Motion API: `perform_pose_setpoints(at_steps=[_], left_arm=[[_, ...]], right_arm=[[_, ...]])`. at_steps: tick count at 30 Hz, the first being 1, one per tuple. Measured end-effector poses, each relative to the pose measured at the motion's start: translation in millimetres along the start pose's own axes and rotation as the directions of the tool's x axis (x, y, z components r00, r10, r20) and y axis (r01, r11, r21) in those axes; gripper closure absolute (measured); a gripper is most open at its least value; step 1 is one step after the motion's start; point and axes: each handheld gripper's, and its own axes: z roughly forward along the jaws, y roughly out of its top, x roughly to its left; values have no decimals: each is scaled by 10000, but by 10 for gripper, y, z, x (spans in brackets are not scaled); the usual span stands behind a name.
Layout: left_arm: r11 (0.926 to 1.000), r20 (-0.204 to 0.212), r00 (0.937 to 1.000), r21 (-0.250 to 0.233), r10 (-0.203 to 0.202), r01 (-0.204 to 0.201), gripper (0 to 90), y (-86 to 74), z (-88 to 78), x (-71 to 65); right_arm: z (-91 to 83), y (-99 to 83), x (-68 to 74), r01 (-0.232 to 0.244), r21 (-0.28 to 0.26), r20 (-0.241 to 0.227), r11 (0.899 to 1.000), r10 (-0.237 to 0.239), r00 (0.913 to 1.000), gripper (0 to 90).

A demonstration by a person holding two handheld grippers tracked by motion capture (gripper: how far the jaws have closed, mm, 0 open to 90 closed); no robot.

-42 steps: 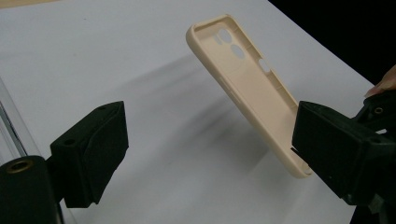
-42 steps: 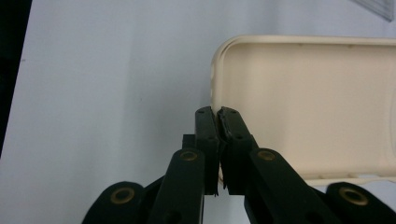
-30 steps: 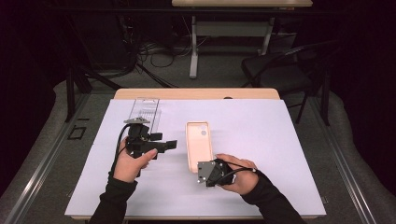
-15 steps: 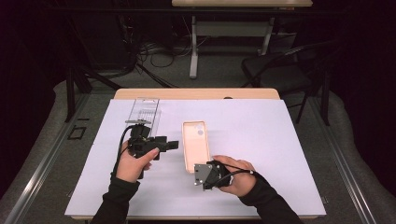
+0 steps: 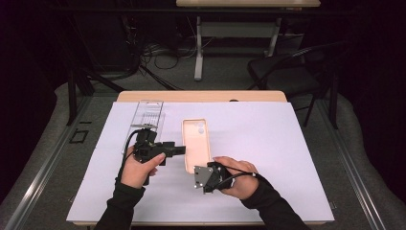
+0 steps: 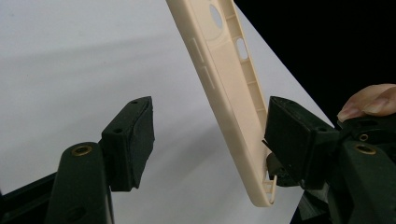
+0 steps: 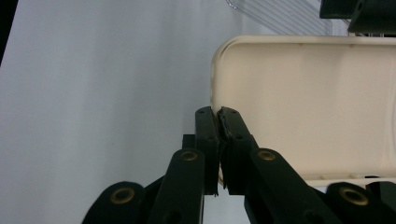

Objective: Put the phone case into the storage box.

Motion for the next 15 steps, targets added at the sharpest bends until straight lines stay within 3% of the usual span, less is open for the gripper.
perform_pose_setpoints(at_steps=[1,5,9,15], left_arm=[[10000,-16,10000,4,-7,7,332,-1,2,-3],[10000,-34,10000,-30,-41,41,339,-7,5,-3],[10000,44,9999,33,-92,92,379,-10,8,1],[9991,22,9991,79,-416,416,392,-16,7,15]], right_arm=[[2,8,-4,195,-71,72,9998,-194,9998,874],[-3,9,19,51,-15,105,10000,-51,9999,875],[13,14,23,219,-60,182,9997,-218,9996,874],[34,19,44,309,-43,195,9995,-308,9993,873]])
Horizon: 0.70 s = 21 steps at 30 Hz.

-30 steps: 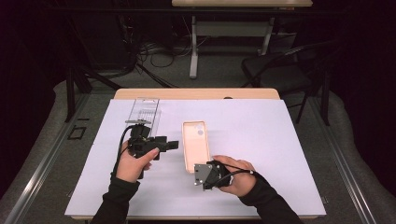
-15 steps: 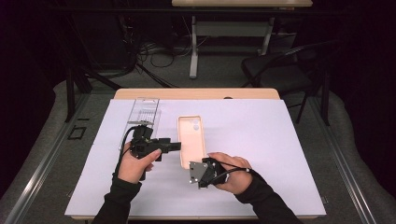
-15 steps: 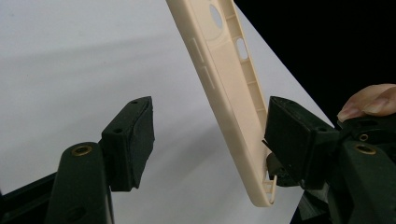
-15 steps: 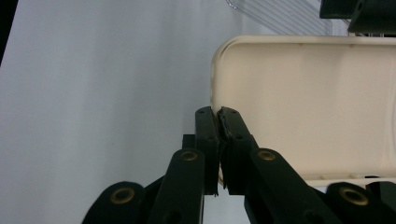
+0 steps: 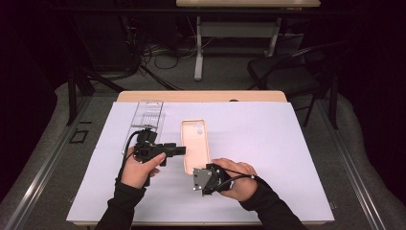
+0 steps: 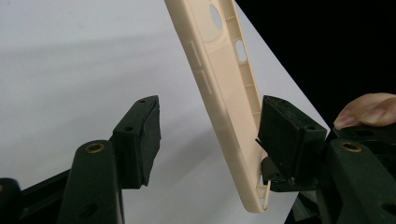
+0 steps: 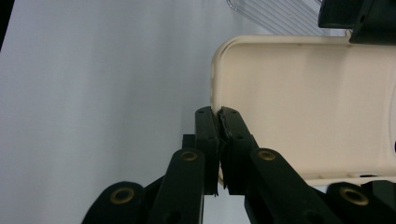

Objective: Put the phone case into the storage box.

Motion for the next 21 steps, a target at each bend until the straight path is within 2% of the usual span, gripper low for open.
perform_pose_setpoints(at_steps=[3,8,11,12,14,17,18,19,21], left_arm=[[9998,13,9998,-39,-187,187,423,-9,-3,22],[9990,61,9991,-122,-424,425,444,-17,-7,48],[9970,283,9966,29,-771,771,457,-26,5,49],[9957,206,9955,23,-926,926,457,-34,11,44],[9956,14,9956,-10,-933,933,457,-42,20,46],[9941,332,9935,3,-1087,1088,459,-49,41,50],[9940,372,9933,28,-1091,1091,466,-50,49,49],[9942,357,9936,12,-1076,1076,470,-52,55,46],[9941,357,9935,-31,-1082,1084,516,-55,68,39]], right_arm=[[11,9,12,94,-9,-7,10000,-94,10000,873],[11,23,47,-70,19,-6,10000,70,10000,873],[8,35,47,77,-87,25,9999,-77,10000,873],[4,38,51,49,-90,48,9999,-48,10000,873],[-1,45,50,112,-137,60,9998,-111,9999,873],[-7,49,63,-20,-117,38,9999,21,10000,873],[-6,51,66,-45,-134,22,9999,46,10000,873],[-3,56,58,145,-163,58,9998,-144,9999,873],[-6,65,77,4,-118,31,9999,-3,10000,873]])
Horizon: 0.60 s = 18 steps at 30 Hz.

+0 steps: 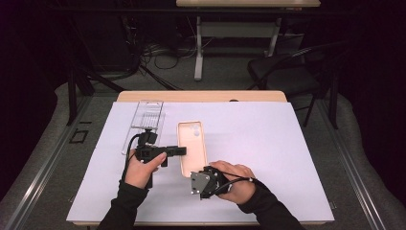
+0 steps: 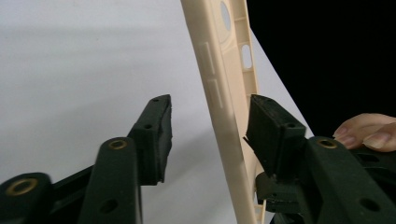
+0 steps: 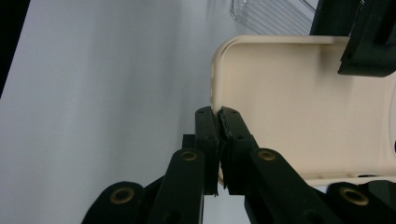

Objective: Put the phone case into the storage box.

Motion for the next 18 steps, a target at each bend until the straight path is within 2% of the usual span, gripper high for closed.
perform_pose_setpoints(at_steps=[4,5,6,10,11,12,13,17,18], left_arm=[[10000,108,9999,-26,28,-28,546,-4,19,3],[10000,66,10000,-42,39,-39,546,-5,21,3],[10000,73,10000,-54,-50,51,546,-8,24,5],[9997,144,9996,-45,-228,229,547,-12,36,17],[9995,259,9991,-27,-325,326,546,-15,40,23],[9989,385,9982,19,-461,461,546,-18,43,29],[9981,520,9968,39,-615,614,550,-21,44,33],[9961,558,9945,-5,-882,883,573,-31,42,41],[9955,611,9937,-5,-943,945,578,-33,41,41]], right_arm=[[4,13,-2,152,-143,-16,9998,-152,9999,873],[0,15,13,-25,-81,-43,10000,25,10000,873],[5,21,2,188,-165,-3,9997,-188,9998,873],[4,35,18,154,-172,-20,9997,-154,9999,873],[6,39,18,202,-213,-6,9996,-202,9998,873],[2,41,32,51,-143,-36,9999,-52,10000,873],[5,45,25,224,-166,-22,9996,-225,9997,873],[11,52,36,203,-206,-28,9996,-204,9998,873],[9,52,48,58,-161,-28,9999,-59,10000,873]])
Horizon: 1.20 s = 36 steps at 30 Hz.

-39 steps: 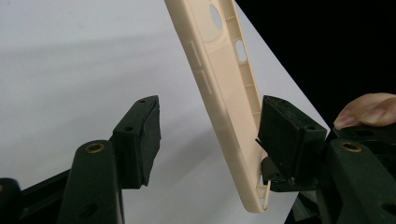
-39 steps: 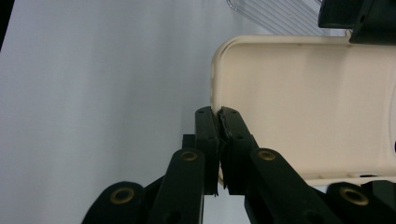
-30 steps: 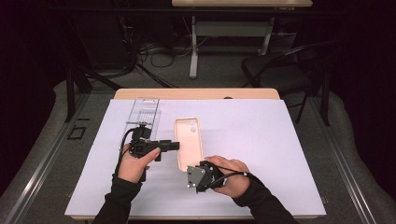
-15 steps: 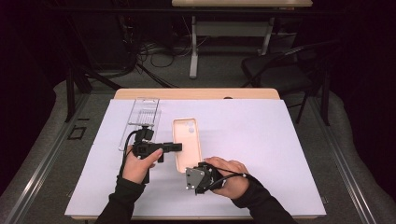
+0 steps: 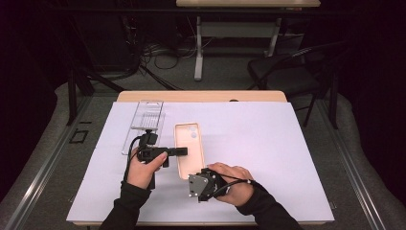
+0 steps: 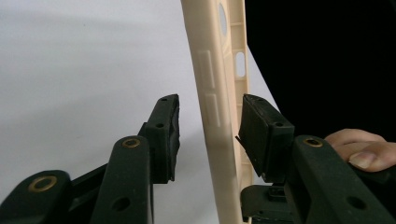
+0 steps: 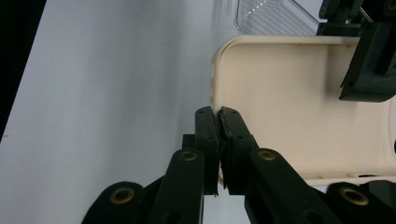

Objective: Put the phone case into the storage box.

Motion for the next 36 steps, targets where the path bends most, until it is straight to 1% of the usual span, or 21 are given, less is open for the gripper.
perform_pose_setpoints(at_steps=[1,4,8,9,10,11,18,19,20,21,22,23,25,26,27,30,31,32,36], left_arm=[[10000,-19,10000,-18,-2,2,582,-1,-2,-2],[10000,-11,10000,-65,-58,58,610,-1,-7,-8],[10000,-94,10000,-91,-8,7,640,1,-21,-7],[9999,-98,10000,-100,1,-2,643,0,-23,-9],[9999,-102,9999,-138,-7,6,650,-1,-24,-11],[9999,-99,9999,-144,-19,18,663,-1,-27,-13],[9997,-63,9999,-205,-94,93,698,-4,-37,-17],[9997,-63,9999,-205,-94,93,702,-4,-37,-17],[9998,-77,9999,-210,-70,68,702,-3,-38,-14],[9997,-76,9999,-223,-82,80,709,-3,-38,-14],[9996,-43,9998,-193,-196,195,716,-3,-39,-15],[9997,19,9998,-161,-208,209,737,-1,-40,-9],[9996,-1,9997,-163,-239,239,757,-2,-41,-10],[9991,35,9993,-215,-360,361,759,-4,-39,-14],[9990,82,9992,-192,-396,398,765,-4,-40,-13],[9987,97,9989,-201,-461,463,770,-5,-39,-11],[9990,76,9991,-193,-407,408,771,-4,-41,-6],[9989,94,9990,-189,-432,434,776,-5,-41,-5],[9984,144,9985,-201,-522,525,780,-4,-37,3]], right_arm=[[4,3,-9,167,-65,2,9998,-167,9999,873],[7,8,-5,202,-105,31,9997,-202,9998,873],[3,12,0,192,-140,38,9997,-191,9998,874],[-3,11,15,-8,-90,17,10000,8,10000,873],[-5,12,16,1,-94,34,10000,0,10000,874],[-1,16,7,156,-178,37,9997,-155,9999,873],[5,23,17,202,-164,59,9997,-201,9998,874],[5,22,29,68,-140,38,9999,-67,10000,873],[5,22,29,68,-140,38,9999,-67,10000,873],[10,25,20,219,-195,38,9996,-218,9998,874],[11,27,24,210,-201,57,9996,-209,9998,873],[10,29,26,205,-204,64,9996,-204,9998,873],[6,32,28,208,-188,49,9996,-207,9998,873],[6,32,29,210,-189,44,9996,-210,9998,873],[6,33,30,210,-183,46,9996,-209,9998,873],[7,33,31,203,-181,35,9996,-202,9998,873],[7,34,32,213,-185,41,9996,-213,9998,873],[5,34,42,86,-154,19,9998,-86,10000,873],[8,34,42,90,-153,18,9998,-90,10000,873]])
